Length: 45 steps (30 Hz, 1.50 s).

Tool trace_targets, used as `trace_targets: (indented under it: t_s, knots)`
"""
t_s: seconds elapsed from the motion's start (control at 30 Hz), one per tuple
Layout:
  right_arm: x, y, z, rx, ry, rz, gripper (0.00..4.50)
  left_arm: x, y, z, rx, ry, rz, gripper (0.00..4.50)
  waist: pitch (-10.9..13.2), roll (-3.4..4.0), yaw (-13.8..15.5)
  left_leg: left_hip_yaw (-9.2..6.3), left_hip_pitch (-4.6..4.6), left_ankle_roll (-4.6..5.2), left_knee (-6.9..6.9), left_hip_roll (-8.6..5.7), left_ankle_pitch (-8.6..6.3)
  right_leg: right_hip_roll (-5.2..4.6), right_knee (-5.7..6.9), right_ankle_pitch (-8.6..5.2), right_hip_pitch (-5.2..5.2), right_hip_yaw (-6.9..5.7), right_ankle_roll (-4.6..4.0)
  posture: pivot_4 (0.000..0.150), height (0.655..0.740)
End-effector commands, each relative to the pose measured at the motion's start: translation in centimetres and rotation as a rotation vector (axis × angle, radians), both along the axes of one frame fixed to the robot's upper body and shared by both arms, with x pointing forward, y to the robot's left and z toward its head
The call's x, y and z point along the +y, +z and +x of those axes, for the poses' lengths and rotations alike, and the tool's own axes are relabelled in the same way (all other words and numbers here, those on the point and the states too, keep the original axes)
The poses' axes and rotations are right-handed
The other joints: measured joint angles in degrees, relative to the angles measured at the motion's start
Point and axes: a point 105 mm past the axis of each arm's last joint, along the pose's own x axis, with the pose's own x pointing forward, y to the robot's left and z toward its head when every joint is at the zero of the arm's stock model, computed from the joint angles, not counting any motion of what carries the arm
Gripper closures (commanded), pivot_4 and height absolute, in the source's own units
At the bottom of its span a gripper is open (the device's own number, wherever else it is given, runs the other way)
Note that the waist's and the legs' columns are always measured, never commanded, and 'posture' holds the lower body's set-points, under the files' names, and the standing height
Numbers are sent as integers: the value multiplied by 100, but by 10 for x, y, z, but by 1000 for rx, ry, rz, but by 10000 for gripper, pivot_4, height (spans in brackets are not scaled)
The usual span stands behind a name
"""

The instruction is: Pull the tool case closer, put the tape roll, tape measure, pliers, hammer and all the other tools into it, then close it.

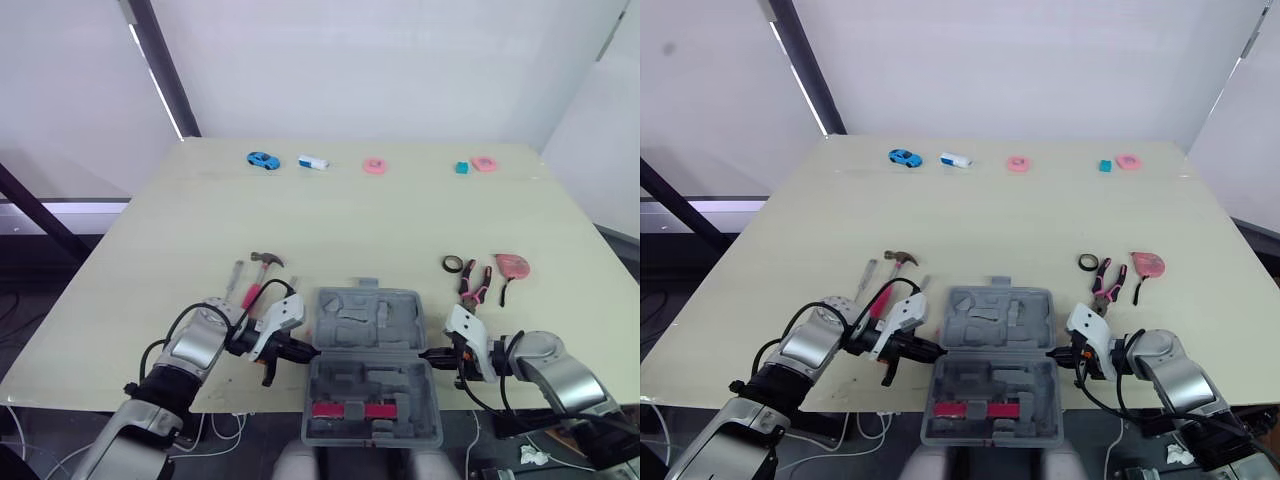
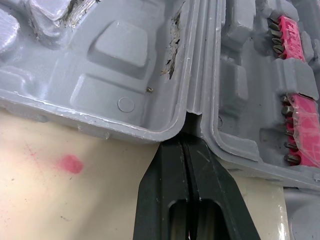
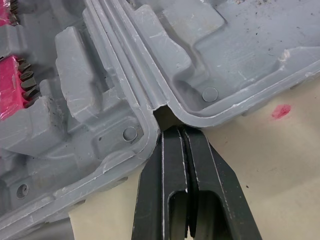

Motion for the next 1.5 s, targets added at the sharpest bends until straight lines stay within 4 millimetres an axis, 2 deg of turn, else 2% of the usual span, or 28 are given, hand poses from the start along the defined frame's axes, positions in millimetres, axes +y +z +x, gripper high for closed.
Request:
trace_targets:
  t_s: [0.03,0.87,1.1,1.27,1.5]
  knots:
    - [6,3,-1,-17,28,17,45000,-3,0,-3,7,-27,-13,44369,0,0,1,0,0,0,0,0,0,0,0,0,0,0,0,1500,7395]
    - [3,0,-1,-15,16,11,45000,-2,-3,-6,14,-42,-4,44369,-1,-1,0,0,2,0,0,0,0,0,0,0,1,0,0,1500,7395]
    - [-2,2,3,-67,-4,14,45000,5,-3,0,-12,-13,10,44369,-1,-1,0,0,3,0,0,0,0,0,0,0,2,0,0,1500,7395]
    - [-14,14,6,-140,-50,35,45000,10,8,4,-43,10,-17,44369,-1,-1,2,0,3,0,1,0,0,0,1,0,2,0,0,1500,7395]
    - [-46,27,1,-206,-124,23,45000,18,29,8,-121,61,-78,44369,-1,-1,6,0,1,0,0,1,0,0,-1,0,1,2,0,1500,7395]
